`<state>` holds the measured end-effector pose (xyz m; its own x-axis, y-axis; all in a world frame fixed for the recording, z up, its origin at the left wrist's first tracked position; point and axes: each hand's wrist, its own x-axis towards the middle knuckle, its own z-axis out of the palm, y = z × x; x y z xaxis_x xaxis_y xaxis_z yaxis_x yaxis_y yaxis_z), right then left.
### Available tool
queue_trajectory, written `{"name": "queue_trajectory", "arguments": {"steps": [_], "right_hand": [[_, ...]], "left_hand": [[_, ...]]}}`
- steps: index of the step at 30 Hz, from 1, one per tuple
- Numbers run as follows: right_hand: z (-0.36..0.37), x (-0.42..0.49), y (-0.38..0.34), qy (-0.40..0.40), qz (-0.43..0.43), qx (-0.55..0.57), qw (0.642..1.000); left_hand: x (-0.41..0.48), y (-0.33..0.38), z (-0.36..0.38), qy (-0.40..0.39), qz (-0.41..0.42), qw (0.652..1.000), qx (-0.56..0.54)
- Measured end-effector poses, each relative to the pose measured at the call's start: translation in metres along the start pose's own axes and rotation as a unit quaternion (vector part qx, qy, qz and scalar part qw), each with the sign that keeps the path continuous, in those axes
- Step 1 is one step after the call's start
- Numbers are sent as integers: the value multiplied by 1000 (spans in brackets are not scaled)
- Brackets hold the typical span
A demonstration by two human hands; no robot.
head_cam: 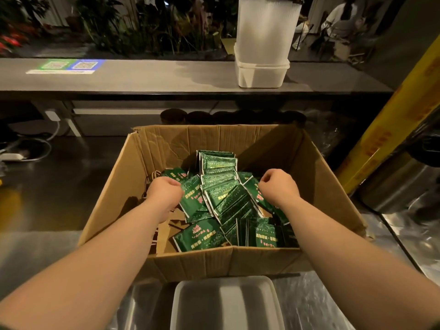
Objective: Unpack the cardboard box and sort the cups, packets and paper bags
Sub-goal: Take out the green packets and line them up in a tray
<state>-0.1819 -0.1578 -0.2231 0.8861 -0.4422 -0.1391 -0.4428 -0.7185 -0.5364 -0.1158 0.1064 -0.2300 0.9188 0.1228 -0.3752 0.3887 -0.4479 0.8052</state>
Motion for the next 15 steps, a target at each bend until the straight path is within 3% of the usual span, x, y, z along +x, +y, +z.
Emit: {"name": "queue_trajectory", "arguments": {"steps": [8,12,15], "right_hand": [[7,-17,-15,-75,-104,32,991],[7,-25,-44,-89,-181,40,979],[13,-30,-75,-160,-210,76,962]], "left_hand": [[-12,3,-17,110,172,977,-67],[-14,6,-24,61,192,971,-128],[-20,11,-25,8,198,967,-158]]}}
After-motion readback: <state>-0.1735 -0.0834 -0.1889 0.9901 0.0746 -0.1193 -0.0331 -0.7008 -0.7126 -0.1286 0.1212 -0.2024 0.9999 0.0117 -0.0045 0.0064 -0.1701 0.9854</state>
